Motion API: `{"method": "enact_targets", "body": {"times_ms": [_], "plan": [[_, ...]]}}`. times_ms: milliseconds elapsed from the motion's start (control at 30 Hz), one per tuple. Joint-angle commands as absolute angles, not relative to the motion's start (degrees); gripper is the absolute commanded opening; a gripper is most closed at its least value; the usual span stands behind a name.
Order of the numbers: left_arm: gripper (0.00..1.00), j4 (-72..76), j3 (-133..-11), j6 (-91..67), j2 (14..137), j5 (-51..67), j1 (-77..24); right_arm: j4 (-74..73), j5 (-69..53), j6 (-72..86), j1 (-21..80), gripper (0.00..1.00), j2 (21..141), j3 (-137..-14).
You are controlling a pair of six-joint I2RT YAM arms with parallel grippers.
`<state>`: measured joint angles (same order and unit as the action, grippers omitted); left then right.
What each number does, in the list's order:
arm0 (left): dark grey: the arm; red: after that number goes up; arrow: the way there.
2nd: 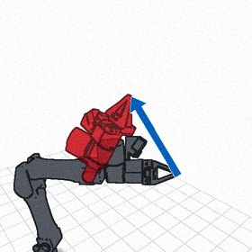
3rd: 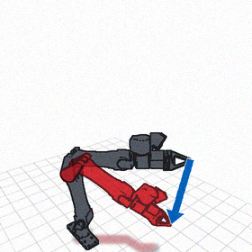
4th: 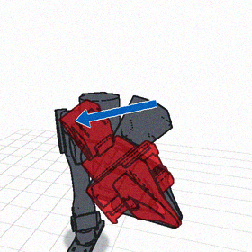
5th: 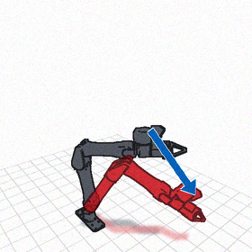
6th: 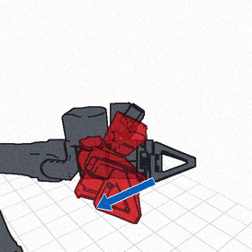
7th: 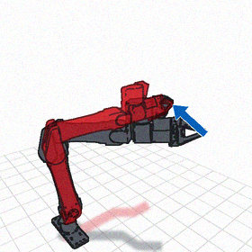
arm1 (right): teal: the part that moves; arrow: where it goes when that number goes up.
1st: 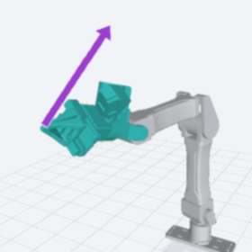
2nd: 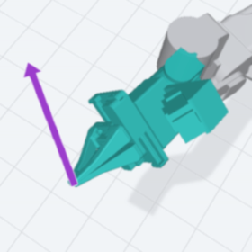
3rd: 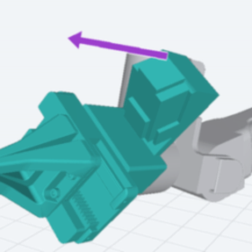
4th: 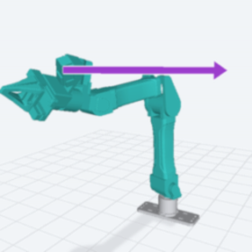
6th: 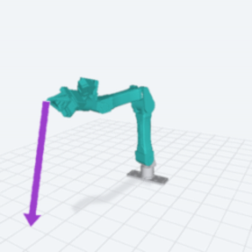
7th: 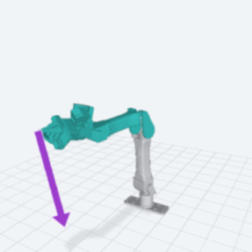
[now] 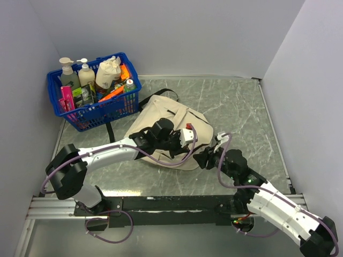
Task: Pack the student bag
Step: Zip the student bag at the center of the board.
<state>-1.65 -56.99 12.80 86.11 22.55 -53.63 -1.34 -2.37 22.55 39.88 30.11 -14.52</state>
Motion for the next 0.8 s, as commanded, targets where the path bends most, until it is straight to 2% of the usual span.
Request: {"method": "enact_targets", "body": {"times_ms": [0, 200, 367, 567, 767], "plan": [[0.01, 1.5, -61.26, 13.45, 86.48, 21.09, -53.88, 3.16, -0.96, 15.66, 41.13, 0.53, 24.53, -14.42], [0.01, 0.09, -61.61, 14.06, 85.78, 20.74, -53.96, 5.97, -3.69, 11.17, 41.57, 0.61, 23.82, -15.65], [0.01, -2.37, -61.35, 16.43, 84.47, 21.88, -54.05, 12.02, -4.22, 7.39, 42.45, 0.69, 29.77, -15.99], [0.01, -4.66, -60.47, 20.21, 82.27, 21.71, -53.88, 15.02, -5.89, 1.42, 44.9, 0.69, 38.31, -17.93], [0.01, -3.78, -59.41, 22.41, 80.42, 21.35, -53.7, 14.33, -0.62, -3.07, 48.07, 0.64, 43.32, -20.74]]}}
